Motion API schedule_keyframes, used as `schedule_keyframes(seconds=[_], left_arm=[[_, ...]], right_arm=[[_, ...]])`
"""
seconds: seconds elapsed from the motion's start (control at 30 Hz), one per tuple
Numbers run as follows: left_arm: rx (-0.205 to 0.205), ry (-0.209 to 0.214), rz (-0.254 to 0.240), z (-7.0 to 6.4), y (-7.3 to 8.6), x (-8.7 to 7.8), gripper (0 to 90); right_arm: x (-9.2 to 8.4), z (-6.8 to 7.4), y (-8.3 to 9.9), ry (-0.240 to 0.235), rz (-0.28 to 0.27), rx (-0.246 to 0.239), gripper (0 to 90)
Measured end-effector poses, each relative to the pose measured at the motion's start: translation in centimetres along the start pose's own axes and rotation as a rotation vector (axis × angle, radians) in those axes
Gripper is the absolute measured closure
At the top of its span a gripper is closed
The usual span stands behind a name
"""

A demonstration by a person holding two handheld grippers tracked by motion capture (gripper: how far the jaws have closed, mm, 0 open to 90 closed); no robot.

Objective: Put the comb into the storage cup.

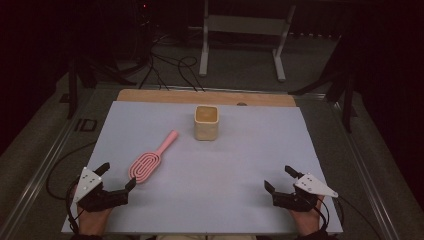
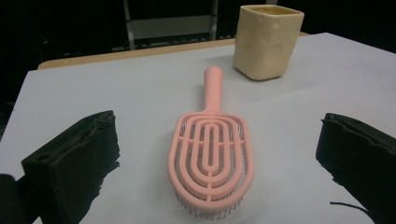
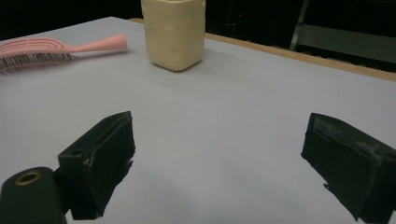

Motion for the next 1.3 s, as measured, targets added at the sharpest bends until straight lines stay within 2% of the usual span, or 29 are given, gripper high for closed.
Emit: schedule_keyframes(seconds=[0.27, 0.43, 0.6, 0.87, 1.3], left_arm=[[-0.007, 0.002, 0.007, 0.0, 0.1, 0.2, 0.0], [-0.022, 0.012, -0.007, -0.1, -0.8, 0.6, 0.0], [-0.003, 0.018, 0.021, -0.4, -1.5, 1.3, 0.0], [0.01, 0.031, 0.04, -0.8, -2.8, 2.2, 0.0], [0.028, 0.09, 0.1, -2.3, -4.4, 4.6, 1.8]], right_arm=[[0.1, 0.0, 0.2, 0.005, 0.002, 0.011, 9.1], [0.3, 0.0, 0.3, 0.011, 0.004, 0.013, 9.2], [0.3, 0.0, 0.4, 0.012, 0.005, 0.02, 9.2], [0.3, -0.1, 0.4, 0.011, 0.006, 0.025, 9.2], [0.4, -0.1, 0.5, 0.006, 0.009, 0.023, 9.2]])
Point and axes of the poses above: each handheld gripper's, and its own axes: x roughly forward along the jaws, y roughly out of its underside, z roughly to its left, the point moved 9 cm from there along x, roughly forward along the jaws, and after that the axes turned 7 degrees about z, right-handed, at the moved point
